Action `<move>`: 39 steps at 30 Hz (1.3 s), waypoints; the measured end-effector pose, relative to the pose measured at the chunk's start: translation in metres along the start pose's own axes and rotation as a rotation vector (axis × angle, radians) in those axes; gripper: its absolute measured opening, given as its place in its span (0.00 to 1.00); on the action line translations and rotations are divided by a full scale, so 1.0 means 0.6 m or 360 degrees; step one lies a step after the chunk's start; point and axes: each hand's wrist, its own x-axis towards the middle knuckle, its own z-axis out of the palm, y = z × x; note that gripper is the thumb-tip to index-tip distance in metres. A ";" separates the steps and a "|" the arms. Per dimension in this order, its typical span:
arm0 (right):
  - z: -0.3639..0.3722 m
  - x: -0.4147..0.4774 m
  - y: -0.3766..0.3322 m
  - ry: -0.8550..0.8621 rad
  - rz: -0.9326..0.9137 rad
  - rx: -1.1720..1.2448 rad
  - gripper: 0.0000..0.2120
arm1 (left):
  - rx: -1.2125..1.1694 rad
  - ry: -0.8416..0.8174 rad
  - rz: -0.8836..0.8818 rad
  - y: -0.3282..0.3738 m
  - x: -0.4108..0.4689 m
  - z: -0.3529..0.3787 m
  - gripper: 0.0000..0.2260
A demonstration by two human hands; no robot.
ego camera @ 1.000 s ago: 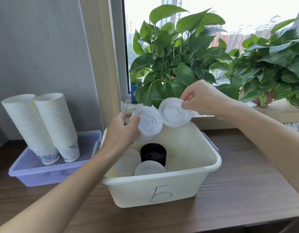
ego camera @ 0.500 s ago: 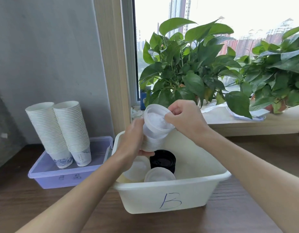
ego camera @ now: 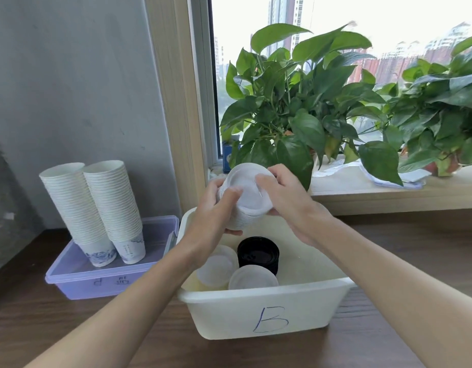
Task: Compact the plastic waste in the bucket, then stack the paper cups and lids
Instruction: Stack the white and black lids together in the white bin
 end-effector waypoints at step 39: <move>0.016 -0.018 0.020 -0.0074 -0.0262 0.0359 0.25 | 0.0223 -0.0027 0.0273 -0.007 -0.007 0.000 0.25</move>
